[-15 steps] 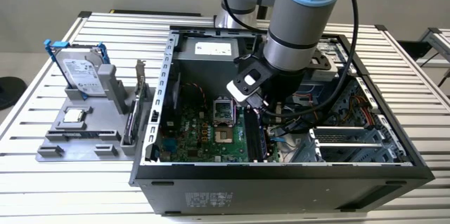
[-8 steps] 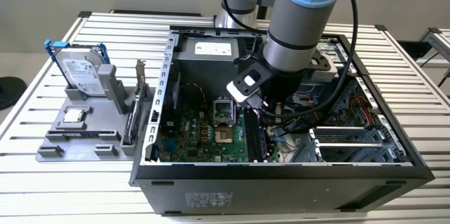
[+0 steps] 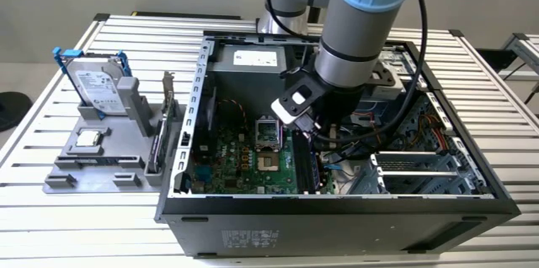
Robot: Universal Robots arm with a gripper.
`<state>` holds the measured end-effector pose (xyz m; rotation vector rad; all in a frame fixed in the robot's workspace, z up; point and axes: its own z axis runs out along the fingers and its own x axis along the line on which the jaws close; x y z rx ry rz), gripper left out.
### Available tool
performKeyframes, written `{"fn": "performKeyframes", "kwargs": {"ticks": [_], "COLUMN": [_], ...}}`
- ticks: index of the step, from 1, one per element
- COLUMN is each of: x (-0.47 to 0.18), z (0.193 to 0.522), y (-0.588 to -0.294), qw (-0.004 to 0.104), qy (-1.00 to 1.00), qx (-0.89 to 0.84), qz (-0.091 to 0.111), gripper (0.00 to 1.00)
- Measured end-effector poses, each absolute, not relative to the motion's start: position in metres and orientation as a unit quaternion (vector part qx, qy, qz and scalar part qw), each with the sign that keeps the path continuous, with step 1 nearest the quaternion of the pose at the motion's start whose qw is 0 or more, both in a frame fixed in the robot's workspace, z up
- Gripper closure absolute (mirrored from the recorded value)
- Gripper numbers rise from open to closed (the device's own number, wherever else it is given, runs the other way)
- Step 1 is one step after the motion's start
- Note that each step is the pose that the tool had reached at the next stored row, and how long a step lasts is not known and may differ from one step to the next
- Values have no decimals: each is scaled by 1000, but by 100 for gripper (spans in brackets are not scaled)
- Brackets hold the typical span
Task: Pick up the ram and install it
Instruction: 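Press down the ram until it locks into place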
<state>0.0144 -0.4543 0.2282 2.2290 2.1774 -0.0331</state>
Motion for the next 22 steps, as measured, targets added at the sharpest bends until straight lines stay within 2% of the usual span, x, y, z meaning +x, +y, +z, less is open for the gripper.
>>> {"fn": "performKeyframes", "kwargs": {"ticks": [22], "x": [14], "z": [219], "y": [-454], "qw": [13], "qy": [699], "qx": [715], "qz": [-11], "gripper": [100]}}
